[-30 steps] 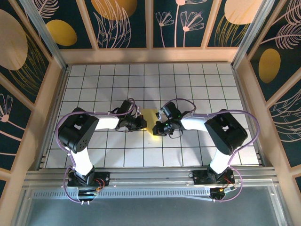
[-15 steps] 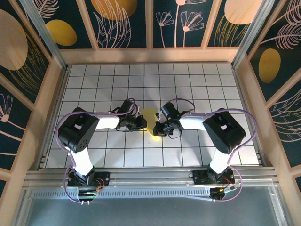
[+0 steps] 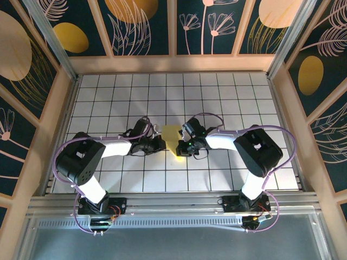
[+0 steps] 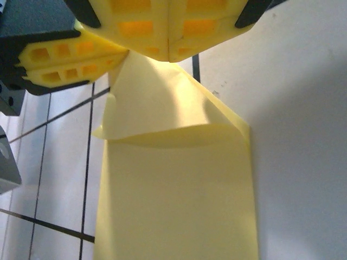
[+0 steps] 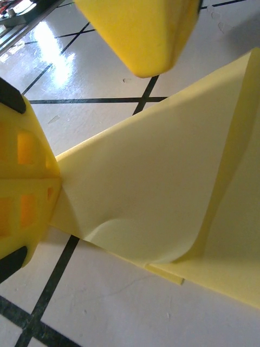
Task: Fold a paper plane with a square sheet of paper (fold left side to right side)
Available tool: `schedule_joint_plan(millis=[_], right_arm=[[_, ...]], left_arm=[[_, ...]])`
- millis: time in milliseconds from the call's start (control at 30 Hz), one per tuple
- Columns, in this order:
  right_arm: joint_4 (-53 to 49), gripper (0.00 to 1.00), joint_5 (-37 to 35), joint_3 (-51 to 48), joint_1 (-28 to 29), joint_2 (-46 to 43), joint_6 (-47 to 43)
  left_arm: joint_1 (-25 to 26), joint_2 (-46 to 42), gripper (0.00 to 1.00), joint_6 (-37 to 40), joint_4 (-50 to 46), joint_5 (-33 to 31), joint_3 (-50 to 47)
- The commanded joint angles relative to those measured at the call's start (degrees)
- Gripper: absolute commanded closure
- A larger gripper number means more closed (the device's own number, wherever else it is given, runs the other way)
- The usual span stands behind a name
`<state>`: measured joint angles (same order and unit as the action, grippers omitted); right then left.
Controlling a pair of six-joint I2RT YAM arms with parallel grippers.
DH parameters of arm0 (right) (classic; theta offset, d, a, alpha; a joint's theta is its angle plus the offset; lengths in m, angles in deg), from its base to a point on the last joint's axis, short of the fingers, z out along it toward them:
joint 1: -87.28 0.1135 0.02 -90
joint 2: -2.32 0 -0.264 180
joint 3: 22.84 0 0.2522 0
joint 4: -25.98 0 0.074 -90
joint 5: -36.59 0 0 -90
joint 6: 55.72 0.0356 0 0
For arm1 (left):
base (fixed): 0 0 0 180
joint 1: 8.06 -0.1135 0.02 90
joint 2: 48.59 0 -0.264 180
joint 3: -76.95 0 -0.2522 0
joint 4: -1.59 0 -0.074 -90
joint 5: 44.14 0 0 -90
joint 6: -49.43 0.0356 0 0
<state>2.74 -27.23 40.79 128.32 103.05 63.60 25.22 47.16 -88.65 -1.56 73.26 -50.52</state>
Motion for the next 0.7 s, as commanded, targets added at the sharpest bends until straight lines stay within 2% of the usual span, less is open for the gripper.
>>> schedule_joint_plan(millis=[0, 367, 667], right_arm=[[-6.43, 1.00, -9.38, -1.35, 0.13, 3.99, 0.65], [-6.97, 1.00, -9.91, -0.82, 0.84, 4.99, 0.83], [-7.47, 1.00, -9.96, -1.00, 0.98, 4.92, 0.81]], left_arm=[[0.97, -0.58, 1.00, -3.18, 5.99, 3.17, -1.30], [1.79, 3.85, 1.00, -4.74, 10.08, 4.35, -0.06], [1.81, 6.52, 1.00, -2.73, 7.66, 0.07, 2.61]])
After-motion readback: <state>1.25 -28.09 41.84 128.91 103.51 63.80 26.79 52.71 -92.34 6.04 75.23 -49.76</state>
